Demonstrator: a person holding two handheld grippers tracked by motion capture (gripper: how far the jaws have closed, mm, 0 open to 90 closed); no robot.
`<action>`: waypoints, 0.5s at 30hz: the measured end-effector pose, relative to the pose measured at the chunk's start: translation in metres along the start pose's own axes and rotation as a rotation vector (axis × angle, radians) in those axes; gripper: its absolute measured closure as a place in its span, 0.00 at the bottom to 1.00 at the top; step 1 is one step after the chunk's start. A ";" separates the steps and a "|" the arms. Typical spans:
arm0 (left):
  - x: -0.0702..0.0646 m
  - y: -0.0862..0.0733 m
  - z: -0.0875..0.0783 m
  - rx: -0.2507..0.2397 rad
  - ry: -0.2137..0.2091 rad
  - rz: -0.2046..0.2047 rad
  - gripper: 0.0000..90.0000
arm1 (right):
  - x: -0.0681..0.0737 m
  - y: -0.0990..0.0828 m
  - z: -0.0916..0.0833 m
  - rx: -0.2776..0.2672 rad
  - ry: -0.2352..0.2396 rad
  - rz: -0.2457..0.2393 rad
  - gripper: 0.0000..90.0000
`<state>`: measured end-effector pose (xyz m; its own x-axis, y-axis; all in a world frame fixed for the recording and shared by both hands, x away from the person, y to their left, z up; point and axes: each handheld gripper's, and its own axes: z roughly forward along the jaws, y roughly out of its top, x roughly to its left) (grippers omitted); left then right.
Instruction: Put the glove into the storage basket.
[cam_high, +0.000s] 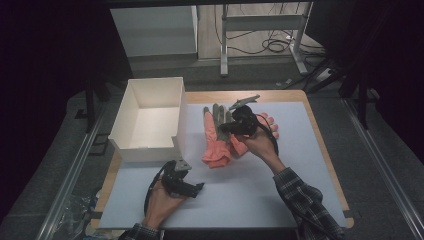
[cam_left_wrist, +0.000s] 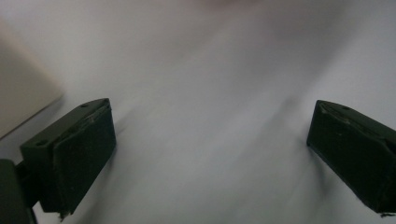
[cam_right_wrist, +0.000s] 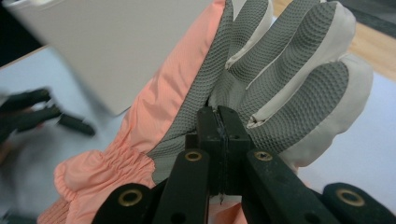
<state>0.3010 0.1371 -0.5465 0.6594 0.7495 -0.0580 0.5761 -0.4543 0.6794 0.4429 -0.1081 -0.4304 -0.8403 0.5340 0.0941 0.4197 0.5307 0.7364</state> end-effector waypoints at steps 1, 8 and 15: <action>0.002 -0.001 -0.003 -0.003 0.012 -0.007 0.02 | 0.003 -0.003 -0.004 -0.002 0.008 0.001 0.99; 0.017 -0.012 -0.023 -0.046 0.057 -0.042 0.02 | 0.025 -0.030 -0.024 -0.013 0.052 0.025 0.99; 0.022 -0.020 -0.021 -0.029 0.092 -0.050 0.02 | 0.038 -0.063 -0.028 -0.008 0.057 0.077 0.99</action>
<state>0.2938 0.1728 -0.5462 0.5824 0.8125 -0.0258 0.5918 -0.4020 0.6987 0.3747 -0.1394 -0.4543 -0.8236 0.5349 0.1886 0.4814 0.4836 0.7310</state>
